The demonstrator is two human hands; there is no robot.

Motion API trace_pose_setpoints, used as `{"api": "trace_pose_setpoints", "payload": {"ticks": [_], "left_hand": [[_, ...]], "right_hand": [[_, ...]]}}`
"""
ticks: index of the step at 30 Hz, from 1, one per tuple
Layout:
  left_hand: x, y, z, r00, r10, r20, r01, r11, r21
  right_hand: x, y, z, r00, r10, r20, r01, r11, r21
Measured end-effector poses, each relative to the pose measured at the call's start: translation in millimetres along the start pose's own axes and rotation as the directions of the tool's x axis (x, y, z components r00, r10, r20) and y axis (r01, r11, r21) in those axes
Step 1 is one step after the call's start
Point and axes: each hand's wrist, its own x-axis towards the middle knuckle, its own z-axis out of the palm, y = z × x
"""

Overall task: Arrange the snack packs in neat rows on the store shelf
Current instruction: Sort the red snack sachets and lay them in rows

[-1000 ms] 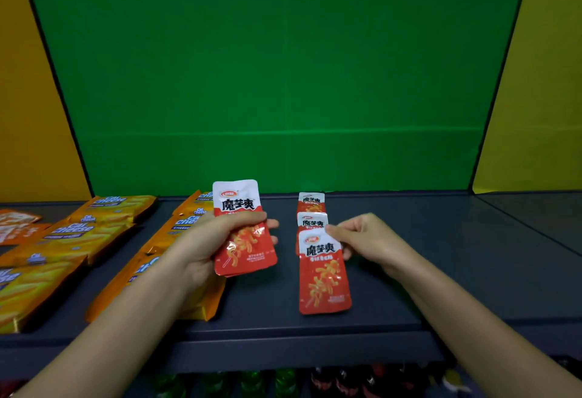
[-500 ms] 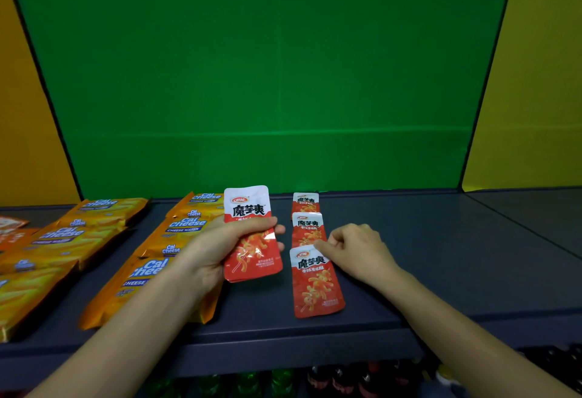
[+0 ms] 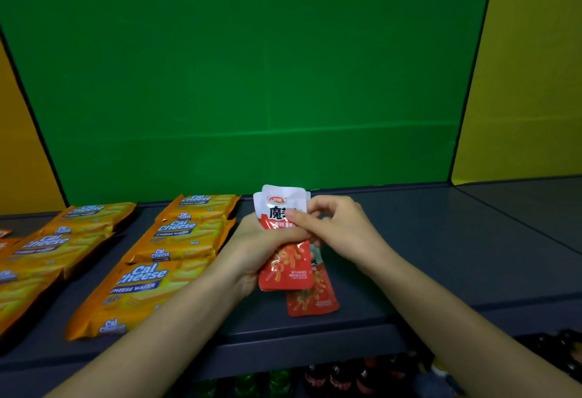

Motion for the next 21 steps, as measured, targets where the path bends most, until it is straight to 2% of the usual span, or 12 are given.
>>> {"api": "trace_pose_setpoints", "payload": {"ticks": [2,6,10,13,16,21], "left_hand": [[4.3,-1.1,7.9,1.0,-0.016,0.018,0.015,0.999,0.03],[15.9,-0.6,25.7,0.991,-0.131,0.025,0.131,0.991,-0.002],[28.9,2.5,41.1,0.967,-0.249,-0.048,0.245,0.967,-0.071],[42.5,1.0,39.9,0.963,-0.257,-0.078,0.249,0.963,-0.1],[51.1,1.7,38.0,0.954,-0.233,-0.189,0.23,0.972,-0.037],[62.5,10.2,36.2,0.963,-0.162,-0.218,0.18,0.982,0.065]], "right_hand": [[1.2,6.1,-10.8,0.999,0.04,0.011,-0.041,0.995,0.093],[3.3,21.3,-45.1,0.997,0.074,0.032,-0.078,0.986,0.148],[13.8,39.9,-87.4,0.983,0.174,0.063,-0.182,0.971,0.156],[31.0,57.6,-114.0,0.97,0.242,0.025,-0.243,0.961,0.133],[54.4,71.1,-124.4,0.963,0.27,0.016,-0.271,0.959,0.082],[97.5,93.9,-123.5,0.955,0.296,-0.007,-0.296,0.953,-0.057]]}}
